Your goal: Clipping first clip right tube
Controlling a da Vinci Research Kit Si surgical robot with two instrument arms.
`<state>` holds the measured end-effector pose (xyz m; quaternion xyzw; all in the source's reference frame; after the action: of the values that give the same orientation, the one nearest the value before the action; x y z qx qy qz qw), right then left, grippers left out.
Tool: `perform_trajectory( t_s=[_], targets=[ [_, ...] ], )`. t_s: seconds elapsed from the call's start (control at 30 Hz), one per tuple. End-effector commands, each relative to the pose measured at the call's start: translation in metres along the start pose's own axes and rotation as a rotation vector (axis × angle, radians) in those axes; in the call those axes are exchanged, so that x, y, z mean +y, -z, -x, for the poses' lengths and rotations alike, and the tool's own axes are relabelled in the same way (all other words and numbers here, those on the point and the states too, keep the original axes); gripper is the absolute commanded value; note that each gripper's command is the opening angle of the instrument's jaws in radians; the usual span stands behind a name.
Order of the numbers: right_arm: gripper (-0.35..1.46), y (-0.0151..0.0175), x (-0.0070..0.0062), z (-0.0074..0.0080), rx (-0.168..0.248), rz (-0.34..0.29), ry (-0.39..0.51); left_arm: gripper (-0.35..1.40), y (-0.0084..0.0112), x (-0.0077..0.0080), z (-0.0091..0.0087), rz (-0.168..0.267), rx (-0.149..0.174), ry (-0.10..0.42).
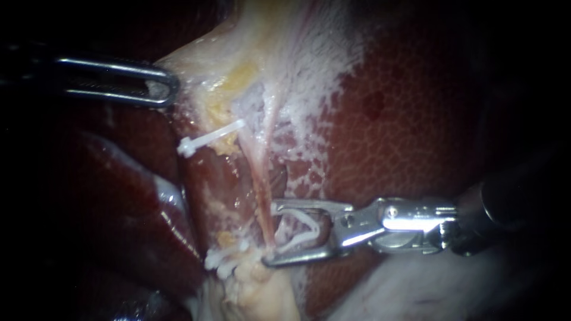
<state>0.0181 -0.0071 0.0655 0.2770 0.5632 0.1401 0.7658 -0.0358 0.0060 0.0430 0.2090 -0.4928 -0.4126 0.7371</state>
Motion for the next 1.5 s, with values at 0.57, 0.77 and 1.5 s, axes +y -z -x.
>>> perform_trajectory(
  t_s=[0.57,0.77,1.5],
  targets=[
    [0.59,-0.0008,-0.0028,-0.0023,0.044,-0.077,-0.084,-0.35,0.0,-0.0001,0.0,-0.002,0.001,-0.002],
    [0.59,-0.0011,-0.0036,-0.0026,0.07,-0.096,-0.11,-0.35,0.0,-0.0001,0.0,-0.002,0.001,-0.002],
    [-0.01,-0.0008,-0.0019,-0.0029,0.053,-0.154,-0.295,-0.35,-0.0001,0.0001,-0.0001,-0.002,0.001,-0.002]
  ],
)
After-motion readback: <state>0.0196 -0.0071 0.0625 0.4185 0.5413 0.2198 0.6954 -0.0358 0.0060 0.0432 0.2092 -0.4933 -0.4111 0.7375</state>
